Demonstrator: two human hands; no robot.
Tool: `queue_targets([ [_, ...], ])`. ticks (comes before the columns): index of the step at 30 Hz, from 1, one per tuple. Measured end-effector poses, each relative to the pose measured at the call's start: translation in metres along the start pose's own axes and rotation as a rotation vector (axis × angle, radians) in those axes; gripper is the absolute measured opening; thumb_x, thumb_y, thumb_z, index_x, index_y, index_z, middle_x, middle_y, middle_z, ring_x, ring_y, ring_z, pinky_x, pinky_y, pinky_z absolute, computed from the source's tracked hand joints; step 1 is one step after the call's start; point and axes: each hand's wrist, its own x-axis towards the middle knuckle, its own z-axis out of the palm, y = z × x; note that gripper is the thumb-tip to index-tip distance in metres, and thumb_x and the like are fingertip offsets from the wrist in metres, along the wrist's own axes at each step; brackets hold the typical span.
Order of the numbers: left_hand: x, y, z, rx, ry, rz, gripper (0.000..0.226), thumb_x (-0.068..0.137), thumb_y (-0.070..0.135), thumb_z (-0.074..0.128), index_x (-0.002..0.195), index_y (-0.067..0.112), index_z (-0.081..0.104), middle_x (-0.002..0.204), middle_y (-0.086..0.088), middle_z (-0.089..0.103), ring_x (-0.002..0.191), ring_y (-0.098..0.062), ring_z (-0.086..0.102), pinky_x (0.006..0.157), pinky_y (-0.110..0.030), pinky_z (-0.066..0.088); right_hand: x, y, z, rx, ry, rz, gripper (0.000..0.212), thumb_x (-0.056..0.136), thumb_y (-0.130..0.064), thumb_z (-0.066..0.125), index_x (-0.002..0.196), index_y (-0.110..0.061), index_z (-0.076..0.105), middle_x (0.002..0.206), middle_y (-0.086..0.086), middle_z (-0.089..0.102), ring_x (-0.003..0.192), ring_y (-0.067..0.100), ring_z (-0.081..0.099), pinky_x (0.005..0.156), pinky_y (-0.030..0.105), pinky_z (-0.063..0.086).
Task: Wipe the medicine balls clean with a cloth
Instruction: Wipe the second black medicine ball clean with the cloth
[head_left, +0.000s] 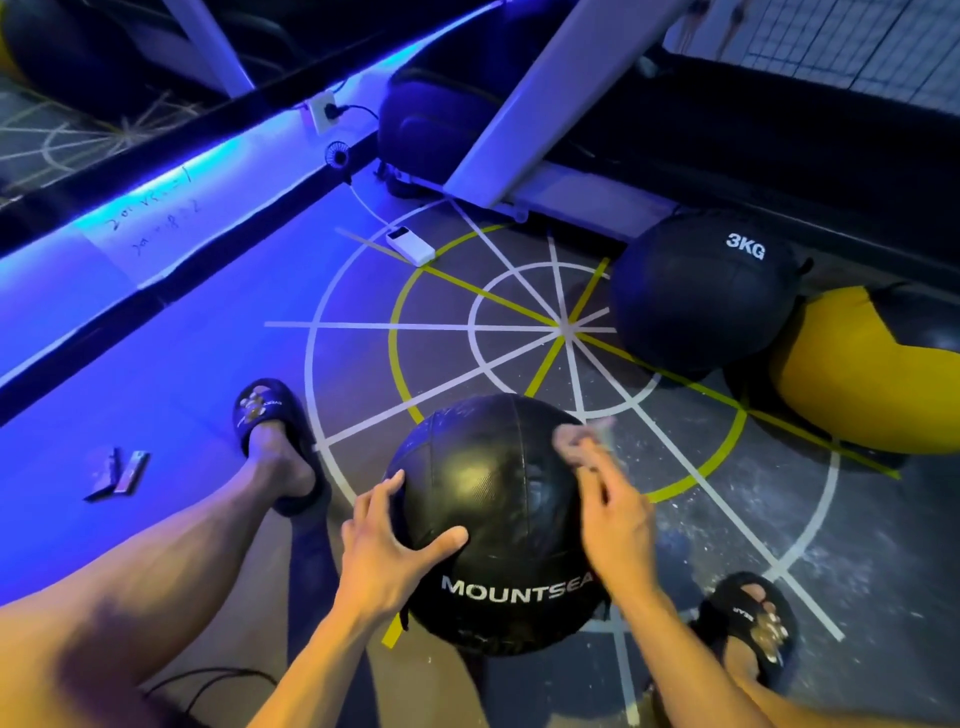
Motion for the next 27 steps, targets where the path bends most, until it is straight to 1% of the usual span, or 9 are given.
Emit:
queue_targets([
  [2, 0.000, -0.001, -0.001, -0.019, 0.005, -0.014, 0.127, 0.044, 0.093, 0.071, 0.152, 0.034, 0.038, 0.140, 0.013, 0.040, 0.133, -0.017, 0.032, 0.112, -0.039, 0.034, 0.013, 0.013, -0.008, 0.071, 0.045, 0.298, 0.034, 0.107, -0.024, 0.047, 0.119, -0.050, 0.065, 0.108, 0.004, 0.075, 0.088, 0.017, 0.063, 0.074, 0.034, 0.046],
  [5, -0.003, 0.003, 0.004, -0.002, -0.003, -0.002, 0.124, 0.047, 0.088, 0.076, 0.152, 0.033, 0.037, 0.138, 0.011, 0.039, 0.129, -0.018, 0.031, 0.112, -0.041, 0.034, 0.017, 0.005, -0.007, 0.106, 0.108, 0.418, 0.031, 0.106, -0.018, 0.048, 0.121, -0.032, 0.072, 0.117, 0.003, 0.073, 0.095, 0.026, 0.065, 0.082, 0.037, 0.048],
  [8, -0.004, 0.007, 0.009, -0.003, -0.007, 0.012, 0.124, 0.047, 0.090, 0.075, 0.151, 0.036, 0.036, 0.136, 0.013, 0.037, 0.124, -0.014, 0.027, 0.111, -0.042, 0.035, 0.005, -0.037, 0.021, -0.018, 0.089, 0.097, 0.027, 0.103, -0.021, 0.054, 0.122, -0.026, 0.072, 0.120, 0.006, 0.073, 0.102, 0.030, 0.069, 0.086, 0.037, 0.054],
  [11, -0.001, 0.005, 0.007, 0.041, -0.019, 0.015, 0.124, 0.046, 0.092, 0.072, 0.151, 0.036, 0.035, 0.138, 0.013, 0.036, 0.123, -0.013, 0.027, 0.110, -0.045, 0.038, -0.009, -0.061, 0.041, -0.074, -0.193, -0.488, 0.036, 0.098, -0.010, 0.048, 0.127, -0.015, 0.069, 0.133, 0.002, 0.067, 0.125, 0.015, 0.059, 0.109, 0.028, 0.045],
  [13, -0.003, 0.005, 0.006, 0.023, -0.015, 0.012, 0.126, 0.043, 0.095, 0.069, 0.151, 0.039, 0.036, 0.138, 0.014, 0.036, 0.123, -0.013, 0.027, 0.109, -0.045, 0.039, 0.002, -0.053, 0.025, -0.072, -0.221, -0.604, 0.043, 0.095, -0.003, 0.050, 0.129, -0.021, 0.068, 0.137, -0.006, 0.064, 0.133, 0.004, 0.052, 0.113, 0.026, 0.041],
  [16, -0.002, 0.004, 0.008, 0.001, 0.016, 0.003, 0.130, 0.037, 0.102, 0.063, 0.149, 0.041, 0.038, 0.137, 0.019, 0.037, 0.123, -0.013, 0.028, 0.111, -0.044, 0.038, 0.027, -0.004, -0.017, -0.035, -0.061, -0.075, 0.052, 0.101, -0.005, 0.053, 0.106, -0.055, 0.066, 0.107, -0.017, 0.073, 0.095, -0.009, 0.065, 0.081, 0.014, 0.051],
  [20, -0.005, 0.006, 0.015, -0.022, 0.012, 0.000, 0.130, 0.037, 0.103, 0.062, 0.150, 0.042, 0.038, 0.139, 0.019, 0.036, 0.124, -0.016, 0.028, 0.113, -0.044, 0.036, 0.018, 0.047, -0.028, -0.077, -0.039, 0.386, 0.036, 0.107, -0.026, 0.048, 0.121, -0.054, 0.065, 0.100, 0.005, 0.077, 0.092, 0.029, 0.068, 0.085, 0.047, 0.056],
  [23, -0.005, 0.012, 0.016, 0.007, 0.005, 0.001, 0.132, 0.036, 0.104, 0.059, 0.151, 0.042, 0.037, 0.138, 0.019, 0.034, 0.124, -0.015, 0.026, 0.111, -0.042, 0.035, 0.019, 0.022, -0.014, 0.019, 0.084, 0.363, 0.029, 0.106, -0.037, 0.049, 0.122, -0.041, 0.072, 0.072, 0.004, 0.068, 0.082, 0.031, 0.064, 0.080, 0.043, 0.052],
  [27, -0.004, 0.018, 0.019, 0.041, 0.014, 0.020, 0.130, 0.037, 0.104, 0.060, 0.150, 0.041, 0.039, 0.137, 0.021, 0.034, 0.123, -0.013, 0.026, 0.111, -0.041, 0.036, 0.035, -0.017, -0.010, -0.100, 0.069, -0.031, 0.020, 0.102, -0.032, 0.056, 0.106, -0.031, 0.076, 0.087, -0.016, 0.061, 0.094, 0.014, 0.053, 0.079, 0.034, 0.043],
])
